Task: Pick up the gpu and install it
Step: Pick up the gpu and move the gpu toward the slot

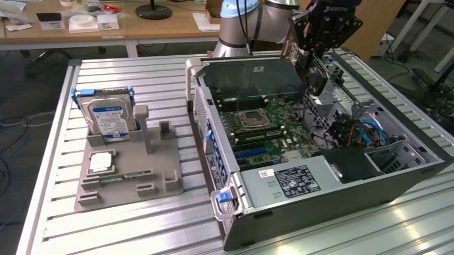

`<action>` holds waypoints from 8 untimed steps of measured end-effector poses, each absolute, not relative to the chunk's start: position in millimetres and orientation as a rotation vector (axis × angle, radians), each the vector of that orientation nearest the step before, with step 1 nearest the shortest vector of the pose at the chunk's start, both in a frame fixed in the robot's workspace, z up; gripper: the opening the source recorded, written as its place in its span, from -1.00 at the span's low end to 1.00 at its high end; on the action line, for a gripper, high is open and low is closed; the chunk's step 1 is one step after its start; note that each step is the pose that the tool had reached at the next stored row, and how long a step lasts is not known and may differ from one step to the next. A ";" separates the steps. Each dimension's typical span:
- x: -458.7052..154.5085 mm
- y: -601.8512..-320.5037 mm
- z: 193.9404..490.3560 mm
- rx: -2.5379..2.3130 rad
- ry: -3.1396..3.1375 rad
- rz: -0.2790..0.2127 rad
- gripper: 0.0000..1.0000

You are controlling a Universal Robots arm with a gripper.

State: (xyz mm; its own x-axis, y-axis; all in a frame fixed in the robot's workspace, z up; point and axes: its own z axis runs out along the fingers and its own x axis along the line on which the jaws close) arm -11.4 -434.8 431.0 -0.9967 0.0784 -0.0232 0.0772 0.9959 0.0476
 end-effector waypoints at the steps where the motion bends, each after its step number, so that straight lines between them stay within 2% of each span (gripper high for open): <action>1: -10.6 -434.8 430.9 0.121 3.113 0.073 -0.47; 8: -4.5 -434.8 430.7 0.121 3.113 0.073 -0.47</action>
